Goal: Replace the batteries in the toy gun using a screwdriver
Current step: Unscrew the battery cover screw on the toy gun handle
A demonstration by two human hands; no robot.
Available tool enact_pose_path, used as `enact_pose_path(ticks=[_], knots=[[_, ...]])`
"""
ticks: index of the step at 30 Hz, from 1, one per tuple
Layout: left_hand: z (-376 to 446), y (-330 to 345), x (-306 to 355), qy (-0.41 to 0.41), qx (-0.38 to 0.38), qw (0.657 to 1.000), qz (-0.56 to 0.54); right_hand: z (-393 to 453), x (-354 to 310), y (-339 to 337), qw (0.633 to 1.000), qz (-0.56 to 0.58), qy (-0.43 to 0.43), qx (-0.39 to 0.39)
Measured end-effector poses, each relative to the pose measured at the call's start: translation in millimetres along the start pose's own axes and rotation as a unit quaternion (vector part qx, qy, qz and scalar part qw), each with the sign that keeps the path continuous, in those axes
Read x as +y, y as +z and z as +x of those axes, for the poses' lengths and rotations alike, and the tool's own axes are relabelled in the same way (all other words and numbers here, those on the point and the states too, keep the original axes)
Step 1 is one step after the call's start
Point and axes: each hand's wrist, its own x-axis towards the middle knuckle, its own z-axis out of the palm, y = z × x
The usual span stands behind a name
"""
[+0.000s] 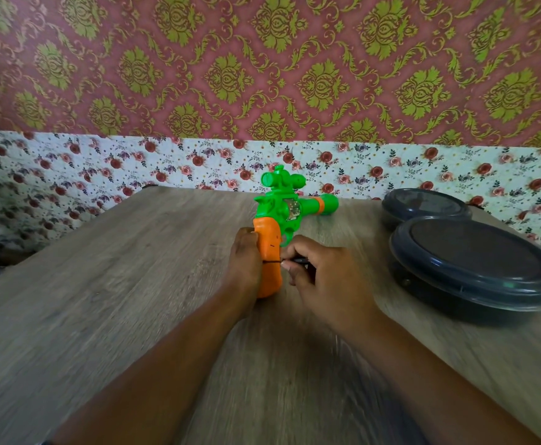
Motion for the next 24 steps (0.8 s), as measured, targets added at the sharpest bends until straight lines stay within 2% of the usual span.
enact_pose_path(ticks=[7, 13, 19, 24], knots=[[-20.0, 1.2, 18.5, 0.036, 0.013, 0.999, 0.018, -3.2, -3.7, 3.5, 1.000, 0.019, 0.001, 0.015], [-19.1, 2.1, 16.5, 0.056, 0.005, 0.998, 0.029, -7.5, -4.7, 3.6, 0.985, -0.168, 0.006, 0.035], [-14.1, 1.7, 12.5, 0.057, 0.020, 0.998, 0.025, -5.8, -1.3, 8.5, 0.992, -0.117, 0.006, 0.048], [-10.0, 0.1, 12.4, 0.058, 0.028, 0.998, 0.028, -4.6, -2.2, 9.1, 0.995, -0.102, -0.007, 0.016]])
